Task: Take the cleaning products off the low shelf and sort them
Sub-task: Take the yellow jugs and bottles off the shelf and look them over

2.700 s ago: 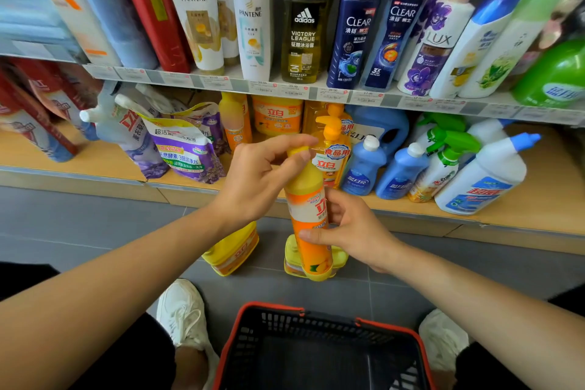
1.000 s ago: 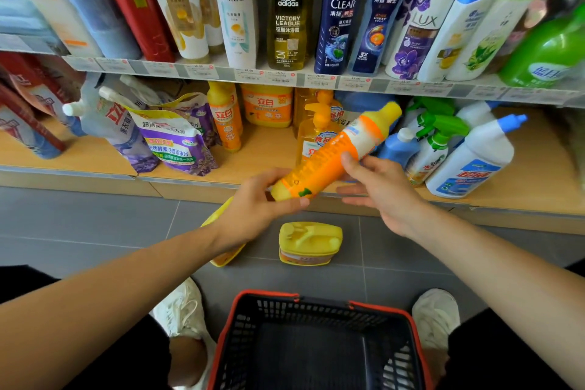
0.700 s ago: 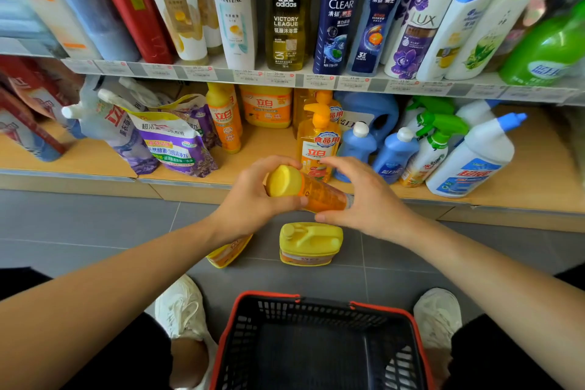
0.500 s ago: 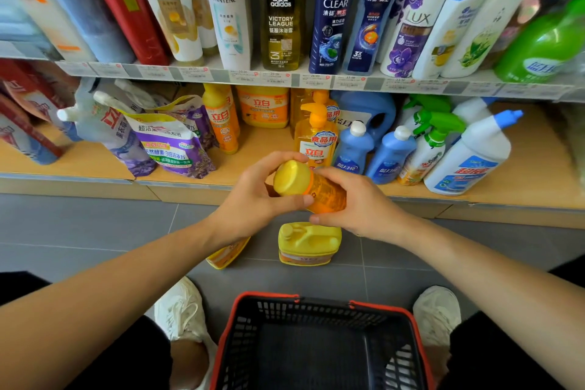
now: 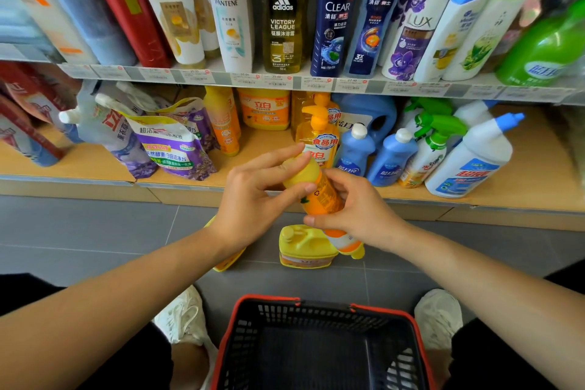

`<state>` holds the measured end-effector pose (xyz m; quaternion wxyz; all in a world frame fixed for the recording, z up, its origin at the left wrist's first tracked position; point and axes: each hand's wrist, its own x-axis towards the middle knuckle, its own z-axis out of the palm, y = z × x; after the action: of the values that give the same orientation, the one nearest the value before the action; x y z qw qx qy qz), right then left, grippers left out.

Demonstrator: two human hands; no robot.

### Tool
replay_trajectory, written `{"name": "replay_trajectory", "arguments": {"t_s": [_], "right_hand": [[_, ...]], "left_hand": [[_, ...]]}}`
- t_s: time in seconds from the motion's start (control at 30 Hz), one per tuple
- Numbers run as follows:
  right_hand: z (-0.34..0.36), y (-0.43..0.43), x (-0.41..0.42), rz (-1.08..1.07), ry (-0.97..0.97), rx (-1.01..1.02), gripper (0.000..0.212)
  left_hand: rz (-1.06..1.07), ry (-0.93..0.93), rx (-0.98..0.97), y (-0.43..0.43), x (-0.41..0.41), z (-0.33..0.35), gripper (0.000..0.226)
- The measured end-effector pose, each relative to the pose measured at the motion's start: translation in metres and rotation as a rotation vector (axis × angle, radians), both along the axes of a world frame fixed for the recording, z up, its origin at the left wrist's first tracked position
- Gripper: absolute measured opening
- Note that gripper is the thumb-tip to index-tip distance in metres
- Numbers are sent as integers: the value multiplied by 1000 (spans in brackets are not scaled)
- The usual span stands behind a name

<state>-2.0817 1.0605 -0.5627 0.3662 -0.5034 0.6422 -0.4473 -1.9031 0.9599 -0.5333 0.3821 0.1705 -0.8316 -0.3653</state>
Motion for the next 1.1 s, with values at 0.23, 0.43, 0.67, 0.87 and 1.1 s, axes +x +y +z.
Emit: {"name": "replay_trajectory", "arguments": {"t_s": [0.23,0.43,0.67,0.87,1.1], "right_hand": [[-2,2,1,1,42,-26,68],[-5,3,-3,-12,77,-28,76],[-4,1,-7,9,85,-22,74],[1,-2,-4,16,81,-29,69],[7,-9,-3,-29,15,-7,49]], "left_hand": [[20,32,447,-4,-3,8,29],[-51,-14,753,-9,-7,8,22],[-147,-20,775,-8,-5,4,35],[-127,77,678,-9,-1,0,39],[-31,126,728,-11,1,-9,42]]}}
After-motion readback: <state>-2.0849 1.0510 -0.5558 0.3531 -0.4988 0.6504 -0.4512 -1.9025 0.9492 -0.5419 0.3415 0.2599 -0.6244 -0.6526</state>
